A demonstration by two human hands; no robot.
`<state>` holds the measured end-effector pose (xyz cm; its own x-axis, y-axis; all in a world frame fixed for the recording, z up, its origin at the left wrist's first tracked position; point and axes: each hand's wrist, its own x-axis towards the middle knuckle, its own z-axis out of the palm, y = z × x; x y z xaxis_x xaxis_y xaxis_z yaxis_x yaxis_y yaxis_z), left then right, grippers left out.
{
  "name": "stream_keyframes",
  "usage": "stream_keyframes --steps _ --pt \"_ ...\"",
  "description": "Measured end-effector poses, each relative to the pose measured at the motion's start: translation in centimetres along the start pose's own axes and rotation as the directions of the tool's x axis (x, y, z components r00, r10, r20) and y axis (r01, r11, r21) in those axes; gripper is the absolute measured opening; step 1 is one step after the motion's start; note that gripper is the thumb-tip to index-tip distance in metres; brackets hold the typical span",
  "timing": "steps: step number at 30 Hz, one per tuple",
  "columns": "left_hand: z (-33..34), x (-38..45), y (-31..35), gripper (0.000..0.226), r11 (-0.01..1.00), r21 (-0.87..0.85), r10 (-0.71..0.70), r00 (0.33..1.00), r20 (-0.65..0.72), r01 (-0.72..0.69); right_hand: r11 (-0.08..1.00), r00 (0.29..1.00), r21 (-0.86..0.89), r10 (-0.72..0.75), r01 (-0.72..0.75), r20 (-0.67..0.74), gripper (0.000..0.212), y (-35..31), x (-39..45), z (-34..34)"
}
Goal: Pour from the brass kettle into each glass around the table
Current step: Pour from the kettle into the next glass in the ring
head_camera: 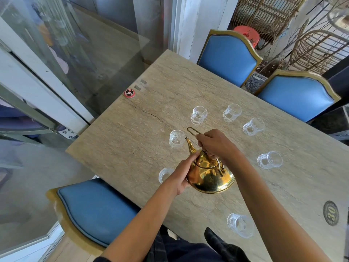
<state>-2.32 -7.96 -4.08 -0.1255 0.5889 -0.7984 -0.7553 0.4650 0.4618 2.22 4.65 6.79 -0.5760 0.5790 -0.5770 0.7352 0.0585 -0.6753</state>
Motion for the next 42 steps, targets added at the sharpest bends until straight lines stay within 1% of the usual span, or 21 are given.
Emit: stream_keyframes --steps 18,25,35,42 --pt "-0.04 -0.26 0.18 0.035 1.0 0.011 0.014 1.0 -0.011 -0.014 1.0 1.0 -0.016 0.004 -0.004 0.008 0.028 -0.33 0.18 0.08" --pt "0.15 -0.32 0.19 0.036 1.0 0.01 0.01 1.0 -0.006 -0.01 0.999 1.0 -0.032 0.007 -0.006 0.011 0.032 -0.36 0.25 -0.01" --pt "0.41 -0.78 0.34 0.031 1.0 0.013 0.004 1.0 -0.024 -0.004 1.0 1.0 -0.03 0.007 -0.006 0.013 0.03 -0.04 0.3 -0.08" --pt "0.18 -0.7 0.25 0.032 1.0 0.015 0.004 1.0 -0.023 -0.003 0.999 1.0 -0.034 0.008 -0.008 0.016 0.031 -0.03 0.38 0.07"
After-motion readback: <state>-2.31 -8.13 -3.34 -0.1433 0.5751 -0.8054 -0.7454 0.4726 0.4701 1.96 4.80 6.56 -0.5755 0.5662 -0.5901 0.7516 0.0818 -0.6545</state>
